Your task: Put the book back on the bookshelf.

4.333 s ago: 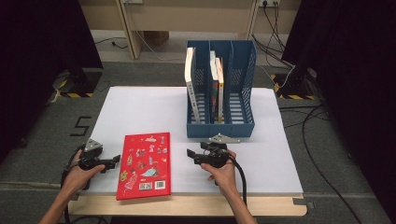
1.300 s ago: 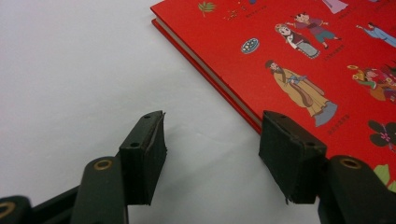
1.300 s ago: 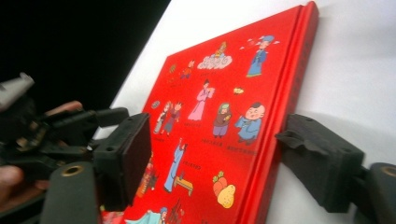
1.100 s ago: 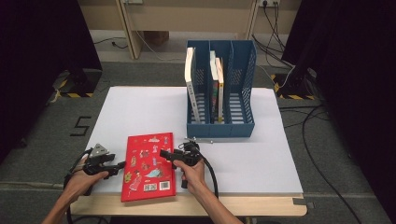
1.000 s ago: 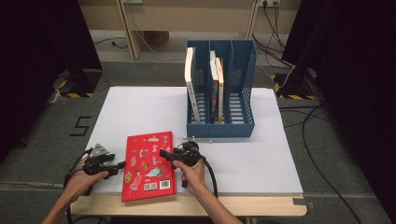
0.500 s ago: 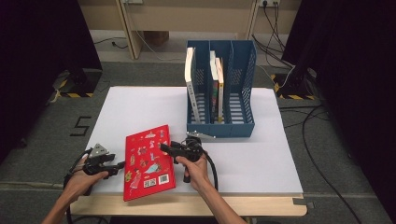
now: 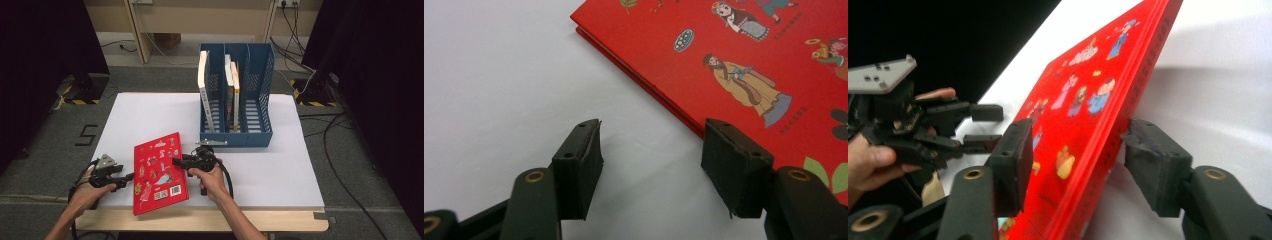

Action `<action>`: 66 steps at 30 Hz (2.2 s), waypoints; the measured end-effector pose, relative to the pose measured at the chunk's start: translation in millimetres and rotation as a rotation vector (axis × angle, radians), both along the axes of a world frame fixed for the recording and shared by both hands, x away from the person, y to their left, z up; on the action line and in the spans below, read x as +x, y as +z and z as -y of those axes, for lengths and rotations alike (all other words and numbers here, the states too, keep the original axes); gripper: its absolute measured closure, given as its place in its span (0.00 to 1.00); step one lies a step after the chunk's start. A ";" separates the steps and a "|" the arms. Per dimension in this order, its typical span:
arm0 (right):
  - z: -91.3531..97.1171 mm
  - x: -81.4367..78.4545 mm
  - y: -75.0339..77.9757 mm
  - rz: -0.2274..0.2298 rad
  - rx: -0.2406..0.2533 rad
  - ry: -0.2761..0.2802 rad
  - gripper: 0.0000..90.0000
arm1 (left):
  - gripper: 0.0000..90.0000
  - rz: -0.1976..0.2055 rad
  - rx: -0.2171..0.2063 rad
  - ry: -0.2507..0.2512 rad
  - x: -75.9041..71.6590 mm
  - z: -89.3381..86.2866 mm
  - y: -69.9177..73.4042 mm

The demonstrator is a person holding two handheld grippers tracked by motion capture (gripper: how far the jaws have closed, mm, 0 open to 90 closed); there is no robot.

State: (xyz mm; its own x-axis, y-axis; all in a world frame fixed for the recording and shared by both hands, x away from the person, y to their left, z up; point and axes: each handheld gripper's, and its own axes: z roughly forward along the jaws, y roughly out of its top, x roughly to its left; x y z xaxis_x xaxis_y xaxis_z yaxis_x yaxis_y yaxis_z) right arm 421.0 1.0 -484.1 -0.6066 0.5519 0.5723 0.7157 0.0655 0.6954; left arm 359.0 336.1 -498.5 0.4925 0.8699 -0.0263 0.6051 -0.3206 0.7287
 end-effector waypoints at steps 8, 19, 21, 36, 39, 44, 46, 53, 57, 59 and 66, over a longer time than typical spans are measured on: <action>-19.4 -6.2 7.8 0.033 -0.001 0.147 0.66 | 0.44 0.003 0.007 -0.005 0.3 0.5 -0.1; -16.5 -2.0 3.3 0.023 0.012 0.164 0.66 | 0.43 0.004 -0.001 -0.009 0.5 -0.1 -0.6; -16.4 -1.1 3.9 0.021 0.004 0.176 0.63 | 0.43 0.003 -0.001 -0.009 0.5 -0.2 -0.6; -13.7 0.7 4.3 0.031 0.005 0.224 0.65 | 0.37 -0.008 -0.077 -0.025 2.2 -6.6 -1.8; -14.0 -0.2 7.6 0.053 0.003 0.227 0.66 | 0.34 -0.032 -0.152 -0.018 4.1 -11.9 -2.5; -13.7 -3.5 20.5 0.134 -0.002 0.215 0.70 | 0.19 -0.044 -0.214 0.016 8.1 -17.2 -3.9; -13.6 -5.1 25.8 0.169 0.001 0.212 0.71 | 0.19 -0.049 -0.227 0.023 8.4 -19.3 -3.6; -12.2 -9.2 36.9 0.227 0.018 0.203 0.74 | 0.17 -0.035 -0.184 0.022 7.8 -16.2 -4.1; -14.0 -13.5 45.5 0.283 0.038 0.217 0.76 | 0.16 -0.018 -0.126 0.014 6.6 -10.7 -4.4; -15.4 -16.3 50.2 0.329 0.041 0.222 0.76 | 0.16 -0.018 -0.126 0.015 6.6 -10.6 -4.4; -13.8 -22.3 63.3 0.470 0.086 0.189 0.81 | 0.16 -0.023 -0.145 0.020 7.0 -12.3 -4.2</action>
State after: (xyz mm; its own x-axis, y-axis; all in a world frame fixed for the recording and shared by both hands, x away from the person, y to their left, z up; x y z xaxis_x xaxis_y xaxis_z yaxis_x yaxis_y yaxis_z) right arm 398.7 14.8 -420.8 -0.8939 0.3705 0.2524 0.3056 0.0917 0.9478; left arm 366.0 348.4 -502.7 0.4733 0.8656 -0.1636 0.6272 -0.2007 0.7525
